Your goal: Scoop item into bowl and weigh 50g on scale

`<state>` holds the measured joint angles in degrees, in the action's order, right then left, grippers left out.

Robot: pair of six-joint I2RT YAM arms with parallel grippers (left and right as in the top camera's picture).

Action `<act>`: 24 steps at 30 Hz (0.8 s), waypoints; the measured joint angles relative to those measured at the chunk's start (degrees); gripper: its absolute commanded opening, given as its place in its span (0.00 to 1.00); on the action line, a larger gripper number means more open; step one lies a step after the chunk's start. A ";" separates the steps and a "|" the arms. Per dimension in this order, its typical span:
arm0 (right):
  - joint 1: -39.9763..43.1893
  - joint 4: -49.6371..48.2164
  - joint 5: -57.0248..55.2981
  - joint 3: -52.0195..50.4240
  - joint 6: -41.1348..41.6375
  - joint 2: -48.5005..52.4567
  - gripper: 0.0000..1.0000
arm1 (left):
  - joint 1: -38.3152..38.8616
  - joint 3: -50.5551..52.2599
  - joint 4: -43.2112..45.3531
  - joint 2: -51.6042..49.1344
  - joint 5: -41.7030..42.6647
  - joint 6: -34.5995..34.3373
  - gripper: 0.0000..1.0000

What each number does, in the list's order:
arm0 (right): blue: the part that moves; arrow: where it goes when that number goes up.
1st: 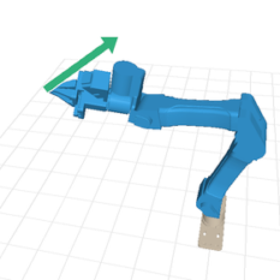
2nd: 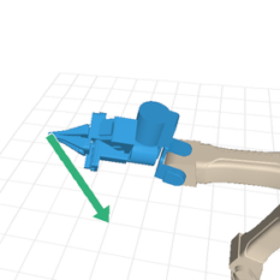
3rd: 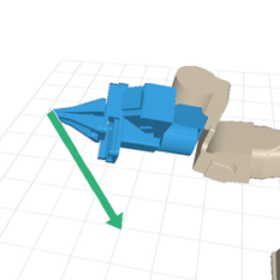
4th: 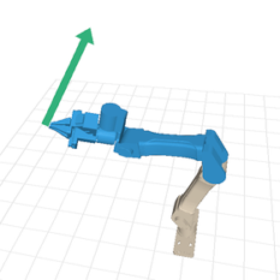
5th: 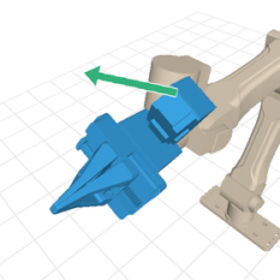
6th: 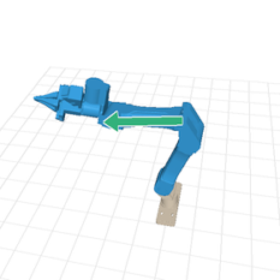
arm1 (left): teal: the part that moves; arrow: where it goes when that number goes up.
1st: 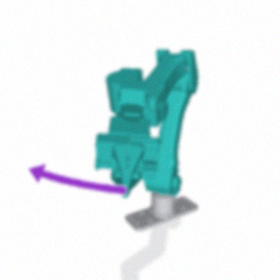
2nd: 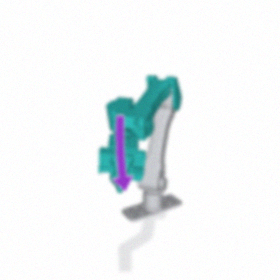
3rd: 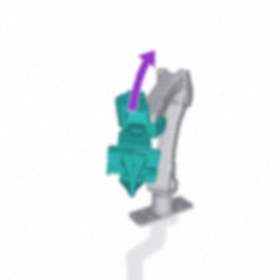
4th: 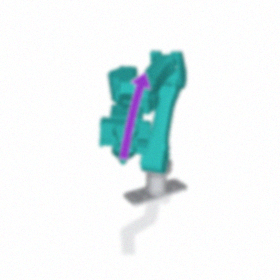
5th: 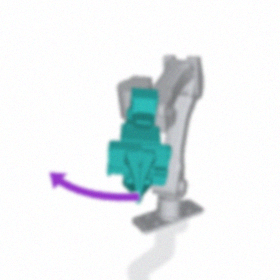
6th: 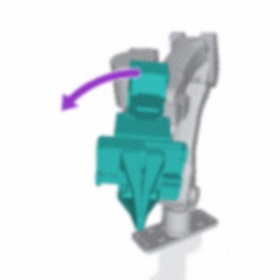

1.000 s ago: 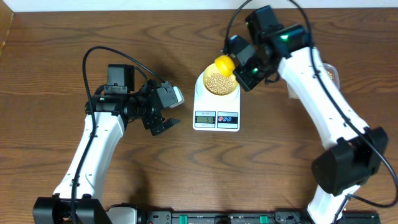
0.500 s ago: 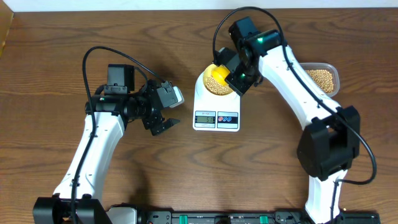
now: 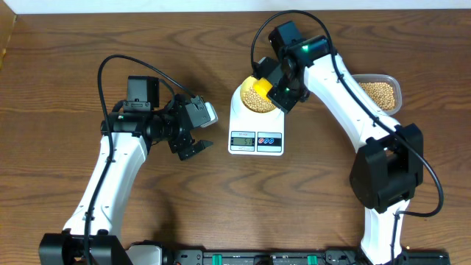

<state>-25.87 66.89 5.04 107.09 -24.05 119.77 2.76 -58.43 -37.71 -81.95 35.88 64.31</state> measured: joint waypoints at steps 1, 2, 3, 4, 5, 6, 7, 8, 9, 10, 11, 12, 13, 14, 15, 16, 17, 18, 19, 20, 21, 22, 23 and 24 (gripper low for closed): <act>-0.24 -0.28 -0.07 0.00 -0.09 0.00 0.01 | 0.00 0.00 0.00 -0.02 0.00 0.00 0.98; -0.57 -0.48 -0.15 0.00 -0.31 0.02 0.01 | 0.00 0.00 0.00 0.00 0.00 0.00 0.98; -0.87 -0.63 -0.15 0.00 -0.50 0.02 0.01 | 0.00 0.00 0.00 0.00 0.00 0.00 0.98; -1.44 -0.87 -0.42 0.00 -0.70 0.02 0.01 | 0.00 0.00 0.00 0.00 0.00 0.00 0.97; -1.57 -0.87 -0.48 0.00 -0.76 0.09 0.01 | 0.00 0.00 0.02 0.00 0.00 0.00 0.97; -2.01 -0.85 -0.94 0.00 -0.90 0.20 0.01 | 0.00 0.00 0.00 0.00 0.00 0.00 0.98; -2.43 -0.83 -1.49 0.00 -0.92 0.37 0.01 | 0.00 0.00 0.00 -0.02 0.00 0.00 0.97; -2.71 -0.79 -1.97 0.00 -0.94 0.57 0.01 | 0.00 0.00 0.00 0.00 0.00 0.00 0.98; -3.02 -0.79 -2.38 0.00 -0.96 0.83 0.01 | 0.00 0.00 0.00 0.00 0.00 0.00 0.97; -3.26 -0.81 -2.80 -0.02 -0.98 1.07 0.01 | 0.00 0.00 0.00 -0.02 0.00 0.00 0.98; -3.41 -0.83 -2.99 -0.04 -1.01 1.27 0.01 | 0.00 0.00 0.00 0.00 0.00 0.00 0.98; -3.52 -0.85 -3.32 -0.04 -1.03 1.40 0.01 | 0.00 0.00 0.00 0.00 0.00 0.00 0.98; -3.54 -0.85 -3.45 -0.07 -1.05 1.49 0.01 | 0.00 0.00 0.00 0.00 0.00 0.00 0.98; -3.52 -0.85 -3.58 -0.07 -1.07 1.51 0.01 | 0.00 0.00 0.00 0.00 0.00 0.00 0.98; -3.52 -0.85 -3.61 -0.07 -1.07 1.51 0.01 | 0.00 0.00 0.00 -0.02 0.00 0.00 0.98; -3.52 -0.85 -3.63 -0.07 -1.09 1.51 0.01 | 0.00 0.00 0.00 0.00 0.00 0.00 0.98; -3.52 -0.85 -3.63 -0.07 -1.09 1.51 0.01 | 0.00 0.00 0.00 -0.02 0.00 0.00 0.98; -3.52 -0.85 -3.61 -0.07 -1.09 1.51 0.01 | 0.00 0.00 0.00 0.00 0.00 0.00 0.98; -3.52 -0.81 -3.58 -0.07 -1.09 1.51 0.01 | 0.00 0.00 0.00 0.00 0.00 0.00 0.97; -3.52 -0.79 -3.56 -0.07 -1.09 1.51 0.01 | 0.00 0.00 0.00 -0.02 0.00 0.00 0.98; -3.52 -0.79 -3.48 -0.07 -1.09 1.51 0.01 | 0.00 0.00 0.00 0.00 0.00 0.00 0.98; -3.52 -0.79 -3.32 -0.07 -1.09 1.51 0.01 | 0.00 0.00 0.00 0.00 0.00 0.00 0.98; -3.52 -0.79 -3.15 -0.07 -1.09 1.51 0.01 | 0.00 0.00 0.00 0.00 0.00 0.00 0.98; -3.52 -0.79 -2.86 -0.07 -1.09 1.51 0.01 | 0.00 0.00 0.00 0.00 0.00 0.00 0.98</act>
<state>-29.39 66.11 2.17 107.02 -25.15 121.27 2.76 -58.43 -37.71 -81.95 35.88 64.31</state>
